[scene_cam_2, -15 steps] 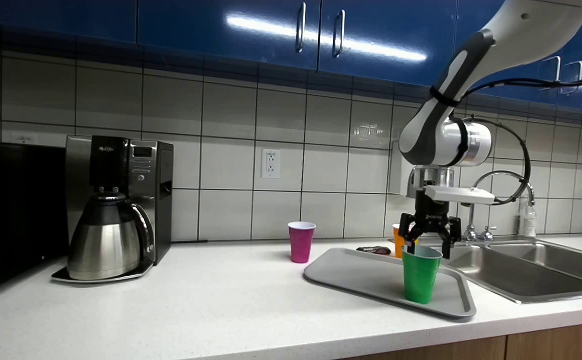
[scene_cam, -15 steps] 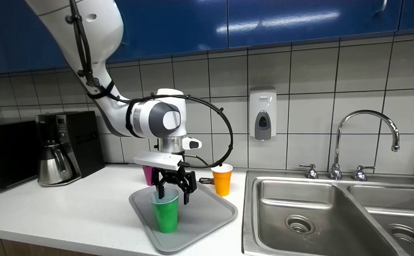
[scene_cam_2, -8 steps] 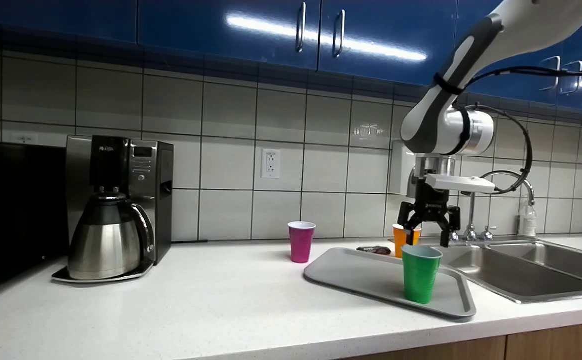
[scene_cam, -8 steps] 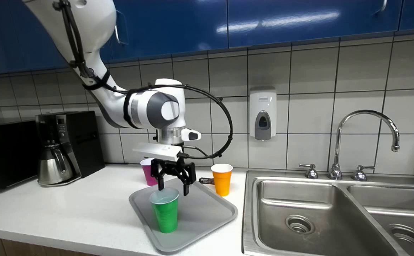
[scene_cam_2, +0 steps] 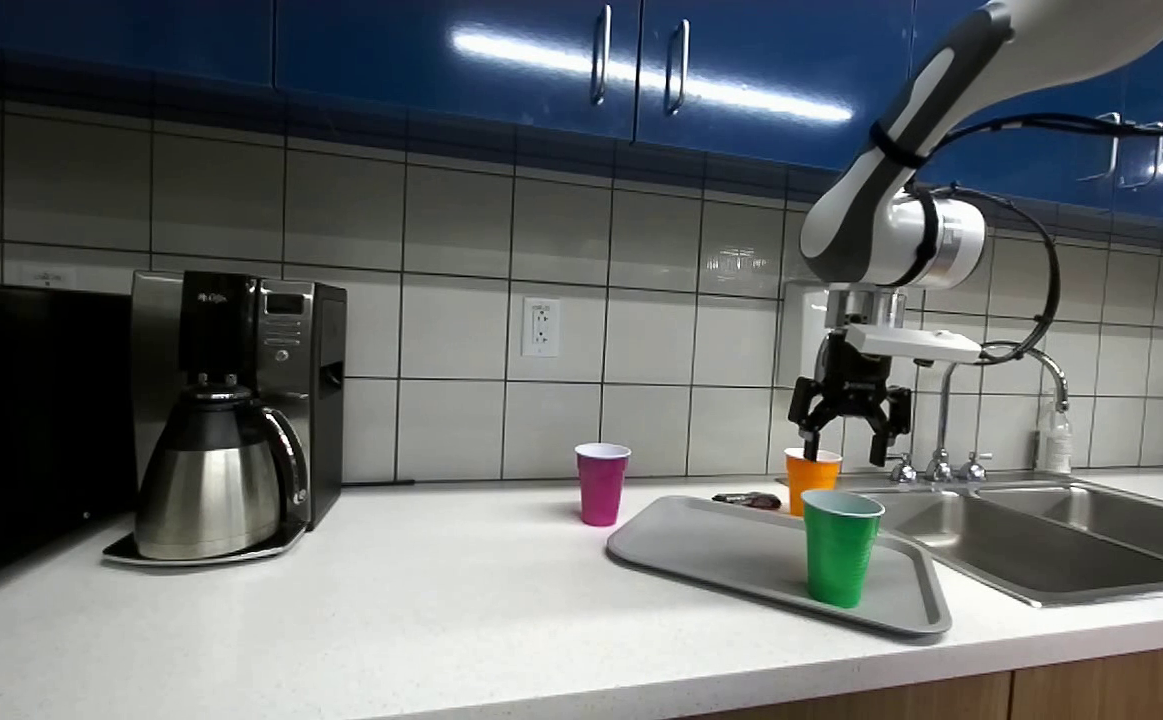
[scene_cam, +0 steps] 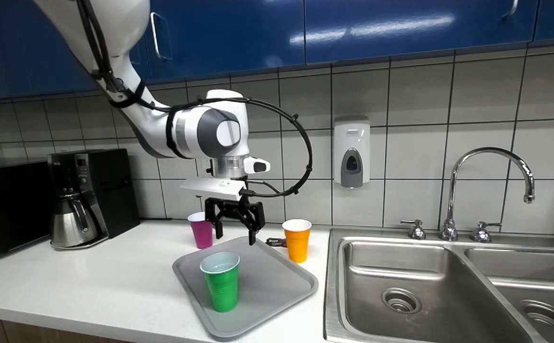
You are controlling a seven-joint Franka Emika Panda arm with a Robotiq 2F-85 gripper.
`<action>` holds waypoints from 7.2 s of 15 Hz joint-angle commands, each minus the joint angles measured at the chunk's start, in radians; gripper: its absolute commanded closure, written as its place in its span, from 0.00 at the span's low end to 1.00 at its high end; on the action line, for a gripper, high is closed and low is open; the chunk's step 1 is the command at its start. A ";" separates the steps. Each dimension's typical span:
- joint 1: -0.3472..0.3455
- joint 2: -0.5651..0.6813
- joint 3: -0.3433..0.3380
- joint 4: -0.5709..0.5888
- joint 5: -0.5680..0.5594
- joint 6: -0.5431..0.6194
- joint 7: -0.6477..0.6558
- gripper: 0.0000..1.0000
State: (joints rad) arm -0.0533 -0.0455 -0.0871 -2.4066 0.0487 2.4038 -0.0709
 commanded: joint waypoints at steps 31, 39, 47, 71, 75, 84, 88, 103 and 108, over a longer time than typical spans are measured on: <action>-0.142 0.441 -0.078 0.580 0.001 -0.038 0.022 0.00; -0.152 0.512 -0.083 0.638 0.006 -0.012 0.055 0.00; -0.150 0.575 -0.073 0.704 0.012 -0.020 0.080 0.00; -0.131 0.652 -0.040 0.757 0.005 -0.022 0.082 0.47; -0.132 0.650 -0.039 0.753 0.004 -0.021 0.081 0.79; -0.142 0.639 -0.039 0.742 0.013 -0.018 0.076 1.00; -0.151 0.615 -0.032 0.719 0.024 -0.009 0.062 0.99; -0.149 0.372 0.010 0.473 0.111 0.025 -0.047 0.99; -0.129 0.344 0.029 0.400 0.106 0.026 -0.070 0.99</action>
State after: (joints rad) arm -0.1846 0.3481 -0.0741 -1.9338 0.1353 2.4116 -0.0981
